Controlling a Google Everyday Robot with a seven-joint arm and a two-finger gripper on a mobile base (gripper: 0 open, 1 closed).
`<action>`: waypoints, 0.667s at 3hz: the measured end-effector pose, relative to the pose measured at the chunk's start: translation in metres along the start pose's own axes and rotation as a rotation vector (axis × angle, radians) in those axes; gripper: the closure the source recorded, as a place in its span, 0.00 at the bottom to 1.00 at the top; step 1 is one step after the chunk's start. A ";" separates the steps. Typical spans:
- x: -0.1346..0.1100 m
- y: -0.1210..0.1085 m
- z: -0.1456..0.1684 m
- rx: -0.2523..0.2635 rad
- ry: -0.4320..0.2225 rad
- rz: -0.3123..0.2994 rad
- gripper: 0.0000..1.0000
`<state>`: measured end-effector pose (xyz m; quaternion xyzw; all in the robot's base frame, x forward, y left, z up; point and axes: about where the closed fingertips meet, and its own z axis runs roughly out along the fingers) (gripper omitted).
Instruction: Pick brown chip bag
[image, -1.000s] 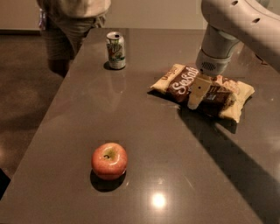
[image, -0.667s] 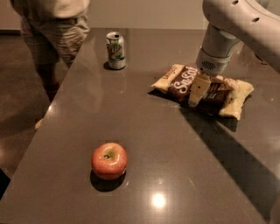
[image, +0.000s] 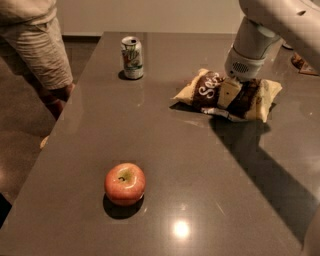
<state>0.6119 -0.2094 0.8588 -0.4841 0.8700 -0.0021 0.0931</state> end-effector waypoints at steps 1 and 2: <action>-0.011 0.002 -0.023 -0.026 -0.077 -0.030 0.96; -0.025 0.003 -0.058 -0.032 -0.166 -0.064 1.00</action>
Offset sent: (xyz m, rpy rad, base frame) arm -0.0012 0.0264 0.1275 0.2510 -0.1347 0.1428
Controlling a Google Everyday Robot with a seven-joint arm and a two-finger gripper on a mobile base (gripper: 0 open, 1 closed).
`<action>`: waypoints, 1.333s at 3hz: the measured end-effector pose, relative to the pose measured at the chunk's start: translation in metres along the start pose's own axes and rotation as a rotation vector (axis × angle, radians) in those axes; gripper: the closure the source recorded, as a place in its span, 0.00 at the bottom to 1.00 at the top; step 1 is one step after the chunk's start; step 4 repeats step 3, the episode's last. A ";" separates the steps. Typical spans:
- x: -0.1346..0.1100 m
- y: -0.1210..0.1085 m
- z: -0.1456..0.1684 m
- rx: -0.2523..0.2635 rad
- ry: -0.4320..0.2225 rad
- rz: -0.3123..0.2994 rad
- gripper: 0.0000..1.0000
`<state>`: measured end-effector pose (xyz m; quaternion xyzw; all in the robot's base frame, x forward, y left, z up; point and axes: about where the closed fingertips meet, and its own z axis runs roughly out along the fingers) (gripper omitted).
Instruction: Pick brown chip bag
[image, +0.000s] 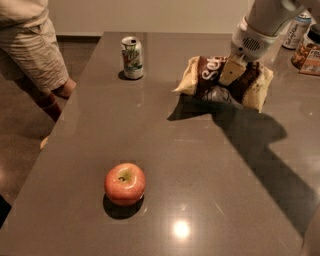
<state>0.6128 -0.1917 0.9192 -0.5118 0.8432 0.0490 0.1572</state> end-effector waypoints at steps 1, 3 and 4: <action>-0.026 0.001 -0.039 0.020 -0.089 -0.046 1.00; -0.045 -0.001 -0.055 0.049 -0.143 -0.069 1.00; -0.045 -0.001 -0.055 0.049 -0.143 -0.069 1.00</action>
Offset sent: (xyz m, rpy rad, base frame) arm -0.0039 0.0288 0.0936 0.0994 -0.1378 0.0881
